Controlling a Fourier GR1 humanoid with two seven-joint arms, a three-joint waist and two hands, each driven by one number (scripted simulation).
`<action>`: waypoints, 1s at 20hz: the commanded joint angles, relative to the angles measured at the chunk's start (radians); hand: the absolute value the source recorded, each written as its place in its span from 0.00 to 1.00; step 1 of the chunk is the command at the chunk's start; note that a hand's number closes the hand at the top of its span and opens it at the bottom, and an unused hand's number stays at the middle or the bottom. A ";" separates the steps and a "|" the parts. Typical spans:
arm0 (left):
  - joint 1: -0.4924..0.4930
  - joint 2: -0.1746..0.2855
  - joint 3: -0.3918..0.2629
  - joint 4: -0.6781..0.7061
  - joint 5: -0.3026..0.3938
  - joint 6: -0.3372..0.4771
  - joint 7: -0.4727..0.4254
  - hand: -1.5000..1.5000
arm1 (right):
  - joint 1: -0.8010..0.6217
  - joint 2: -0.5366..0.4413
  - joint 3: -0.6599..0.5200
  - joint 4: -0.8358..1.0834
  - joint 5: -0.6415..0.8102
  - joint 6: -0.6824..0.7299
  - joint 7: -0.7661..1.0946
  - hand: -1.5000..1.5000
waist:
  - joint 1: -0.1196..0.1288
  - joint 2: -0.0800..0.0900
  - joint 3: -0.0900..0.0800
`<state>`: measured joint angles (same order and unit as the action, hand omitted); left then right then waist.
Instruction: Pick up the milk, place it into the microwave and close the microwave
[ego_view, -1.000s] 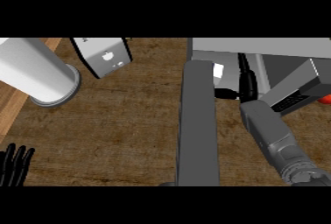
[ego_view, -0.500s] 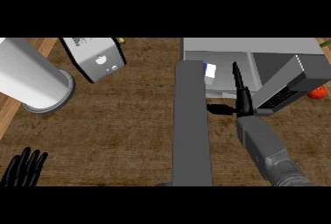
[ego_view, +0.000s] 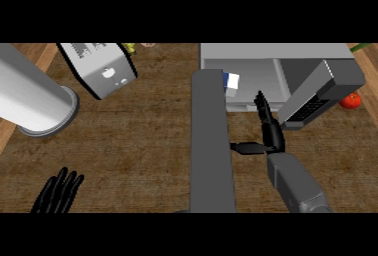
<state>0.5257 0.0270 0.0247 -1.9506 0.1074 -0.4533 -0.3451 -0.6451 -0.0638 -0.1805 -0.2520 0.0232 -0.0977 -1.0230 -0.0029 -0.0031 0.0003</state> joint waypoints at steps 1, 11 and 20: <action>-0.010 0.010 -0.031 0.009 -0.019 -0.031 -0.009 0.00 | 0.111 -0.023 0.024 -0.090 -0.009 0.130 -0.041 0.00 | -0.010 -0.004 -0.001; -0.181 -0.005 -0.144 0.146 -0.226 0.011 -0.004 1.00 | 0.419 -0.042 0.073 -0.448 -0.077 0.256 0.003 0.00 | -0.026 -0.004 -0.002; -0.408 -0.027 -0.277 0.230 -0.321 0.172 0.130 1.00 | 0.683 -0.139 0.034 -0.830 -0.233 0.382 0.170 0.00 | -0.018 0.001 -0.001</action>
<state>0.2210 0.0043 -0.1974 -1.7847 -0.1606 -0.3505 -0.2372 -0.0459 -0.1516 -0.1130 -0.9745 -0.1410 0.2094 -0.8959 -0.0246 -0.0047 -0.0013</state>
